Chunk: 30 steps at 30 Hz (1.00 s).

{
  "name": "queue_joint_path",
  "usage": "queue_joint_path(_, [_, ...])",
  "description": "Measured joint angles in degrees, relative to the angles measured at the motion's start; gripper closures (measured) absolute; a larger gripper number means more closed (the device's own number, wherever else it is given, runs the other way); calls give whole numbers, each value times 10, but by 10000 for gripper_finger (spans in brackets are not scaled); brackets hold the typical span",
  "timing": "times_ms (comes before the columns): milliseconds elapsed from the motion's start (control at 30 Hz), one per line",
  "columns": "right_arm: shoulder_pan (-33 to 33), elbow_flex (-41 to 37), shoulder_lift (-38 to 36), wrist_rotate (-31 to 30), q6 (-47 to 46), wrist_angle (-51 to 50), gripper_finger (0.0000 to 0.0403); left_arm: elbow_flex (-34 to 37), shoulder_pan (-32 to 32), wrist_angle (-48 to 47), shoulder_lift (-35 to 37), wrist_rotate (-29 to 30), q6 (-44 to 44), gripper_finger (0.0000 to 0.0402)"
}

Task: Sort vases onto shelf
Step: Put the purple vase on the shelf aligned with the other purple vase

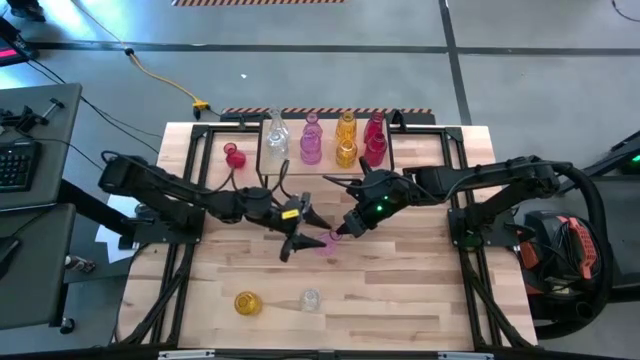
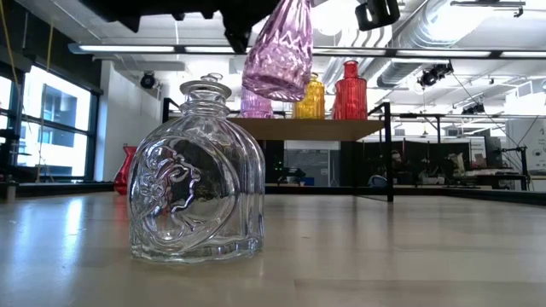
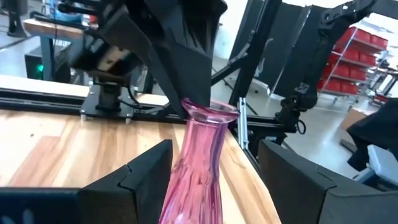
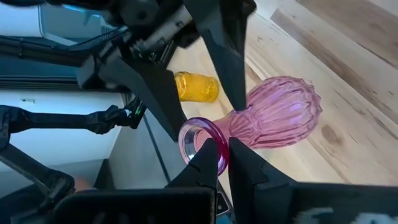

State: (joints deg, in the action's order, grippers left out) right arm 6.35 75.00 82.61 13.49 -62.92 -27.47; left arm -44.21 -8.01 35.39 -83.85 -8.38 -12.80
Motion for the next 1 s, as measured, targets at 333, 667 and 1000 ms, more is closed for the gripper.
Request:
queue_joint_path(333, [0,0,0,-6,0,4,403,-29,-7,0,-39,39,-4,174])
queue_joint_path(667, [0,0,0,-10,4,8,403,-29,-7,-7,-38,47,-6,223])
queue_joint_path(1000, [-1,-1,0,-15,9,13,403,-29,-7,-10,-38,44,-3,312])
